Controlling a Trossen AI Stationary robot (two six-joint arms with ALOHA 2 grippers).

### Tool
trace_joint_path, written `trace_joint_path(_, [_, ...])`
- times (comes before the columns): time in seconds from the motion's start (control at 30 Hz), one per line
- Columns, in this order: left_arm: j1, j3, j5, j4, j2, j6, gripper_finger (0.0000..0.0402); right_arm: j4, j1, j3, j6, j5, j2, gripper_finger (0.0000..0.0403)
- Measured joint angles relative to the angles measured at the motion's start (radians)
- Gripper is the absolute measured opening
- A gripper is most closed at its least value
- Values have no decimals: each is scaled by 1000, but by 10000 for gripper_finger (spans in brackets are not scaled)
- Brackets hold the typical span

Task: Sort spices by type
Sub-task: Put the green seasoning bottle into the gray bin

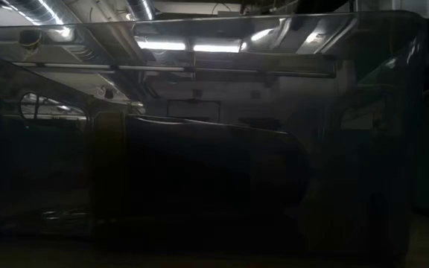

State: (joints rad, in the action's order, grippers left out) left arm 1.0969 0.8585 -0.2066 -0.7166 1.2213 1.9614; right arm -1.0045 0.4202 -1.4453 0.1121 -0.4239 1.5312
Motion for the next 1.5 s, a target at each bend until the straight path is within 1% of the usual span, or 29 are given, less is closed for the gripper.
trace_joint_path(0.07, [0, 0, 0, 1, 0, 0, 231, -9, 0, 47, 17, -30, -53, 271])
trace_joint_path(0.17, [0, 0, 0, 1, 0, -1, 232, 32, -1, 162, 35, -36, -151, 271])
trace_joint_path(0.37, [0, 0, 0, 1, 0, -5, 232, 211, -1, 448, 101, -31, -400, 271])
trace_joint_path(0.57, [0, 0, 0, 0, 0, -5, 233, 472, -2, 707, 119, -31, -684, 271])
trace_joint_path(0.7, [0, 0, 0, 0, 0, -5, 233, 592, -2, 852, 120, -51, -843, 271])
trace_joint_path(0.87, [0, 0, 0, 1, 0, -6, 233, 666, -2, 990, 127, -92, -993, 271])
trace_joint_path(0.93, [2, 0, 0, 9, 0, -6, 233, 684, -2, 1026, 141, -94, -1035, 271])
trace_joint_path(1.03, [5, 0, 1, 51, 0, -54, 233, 690, -2, 1081, 157, -109, -1086, 271])
trace_joint_path(1.13, [5, 0, 2, 80, 0, -54, 233, 697, -2, 1125, 176, -126, -1124, 271])
trace_joint_path(1.37, [25, 0, 13, 166, 0, -5, 233, 677, -2, 1177, 165, -143, -1141, 271])
trace_joint_path(1.5, [40, 0, 25, 177, 0, 39, 233, 609, -2, 1178, 157, -113, -1141, 271])
